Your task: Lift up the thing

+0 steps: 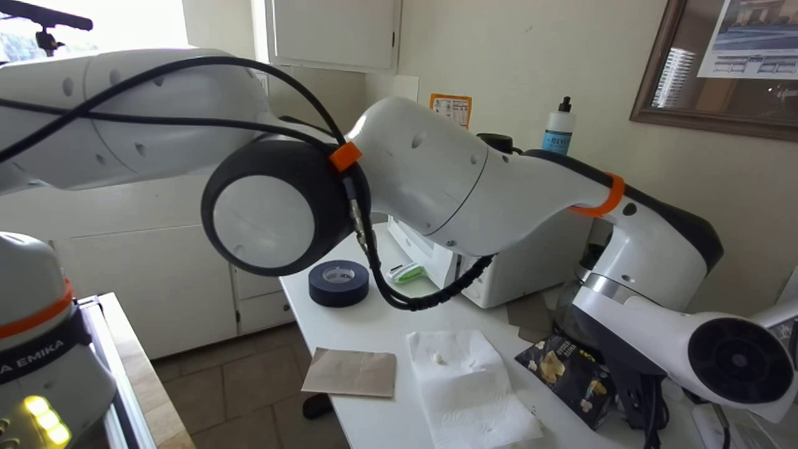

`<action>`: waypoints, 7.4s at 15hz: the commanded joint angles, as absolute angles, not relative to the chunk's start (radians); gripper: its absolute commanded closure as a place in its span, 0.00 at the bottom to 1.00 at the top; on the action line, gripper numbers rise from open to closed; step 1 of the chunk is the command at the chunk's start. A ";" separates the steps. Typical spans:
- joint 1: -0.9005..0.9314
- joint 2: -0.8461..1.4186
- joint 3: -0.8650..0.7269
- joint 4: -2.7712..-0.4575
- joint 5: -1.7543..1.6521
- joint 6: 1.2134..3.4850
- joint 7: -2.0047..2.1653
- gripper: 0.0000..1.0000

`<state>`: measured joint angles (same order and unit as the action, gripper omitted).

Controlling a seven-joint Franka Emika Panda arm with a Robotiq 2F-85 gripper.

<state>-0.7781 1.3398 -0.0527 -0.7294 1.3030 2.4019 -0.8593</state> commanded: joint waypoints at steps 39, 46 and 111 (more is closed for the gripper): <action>-0.976 1.246 0.130 -0.575 1.320 1.739 -0.528 0.78; -0.991 1.220 0.171 -0.569 1.331 1.732 -0.497 0.71; -0.516 0.441 -0.329 -1.440 0.528 2.531 -0.917 0.00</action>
